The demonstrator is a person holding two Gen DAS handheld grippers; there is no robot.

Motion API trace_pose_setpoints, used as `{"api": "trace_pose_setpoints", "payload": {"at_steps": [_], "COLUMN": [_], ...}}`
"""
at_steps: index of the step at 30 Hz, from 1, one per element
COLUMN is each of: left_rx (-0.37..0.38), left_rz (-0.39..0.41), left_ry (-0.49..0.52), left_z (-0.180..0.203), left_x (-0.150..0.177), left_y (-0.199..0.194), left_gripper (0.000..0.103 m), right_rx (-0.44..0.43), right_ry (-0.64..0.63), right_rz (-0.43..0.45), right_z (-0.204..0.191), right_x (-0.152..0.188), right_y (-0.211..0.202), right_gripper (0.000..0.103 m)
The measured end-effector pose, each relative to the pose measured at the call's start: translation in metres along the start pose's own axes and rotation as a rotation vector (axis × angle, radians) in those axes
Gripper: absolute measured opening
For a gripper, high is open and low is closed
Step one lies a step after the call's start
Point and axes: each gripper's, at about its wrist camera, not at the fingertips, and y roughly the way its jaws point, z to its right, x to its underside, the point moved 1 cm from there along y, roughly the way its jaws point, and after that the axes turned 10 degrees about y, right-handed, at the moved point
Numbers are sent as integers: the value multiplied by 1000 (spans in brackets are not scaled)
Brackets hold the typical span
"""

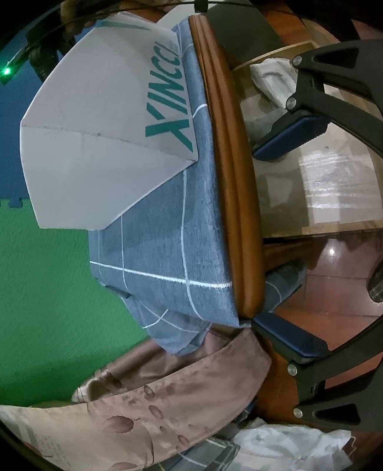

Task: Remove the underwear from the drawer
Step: 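Lower the white rolled cloth into the box and open the right gripper, then reach the left gripper into the drawer toward the light grey cloth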

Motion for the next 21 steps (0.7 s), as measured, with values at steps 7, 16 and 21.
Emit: {"api": "trace_pose_setpoints", "payload": {"at_steps": [7, 16, 21], "left_rx": [7, -12, -3], "left_rz": [-5, -4, 55], "left_ry": [-21, -7, 16], "left_z": [-5, -6, -2], "left_x": [0, 3, 6], "left_y": [1, 0, -10], "left_gripper": [102, 102, 102], "right_rx": [8, -47, -102], "right_ry": [-19, -29, -4], "right_rz": [-16, 82, 227], "right_z": [-5, -5, 29], "right_x": [0, 3, 24], "right_y": [2, -30, -92], "right_gripper": [48, 66, 70]}}
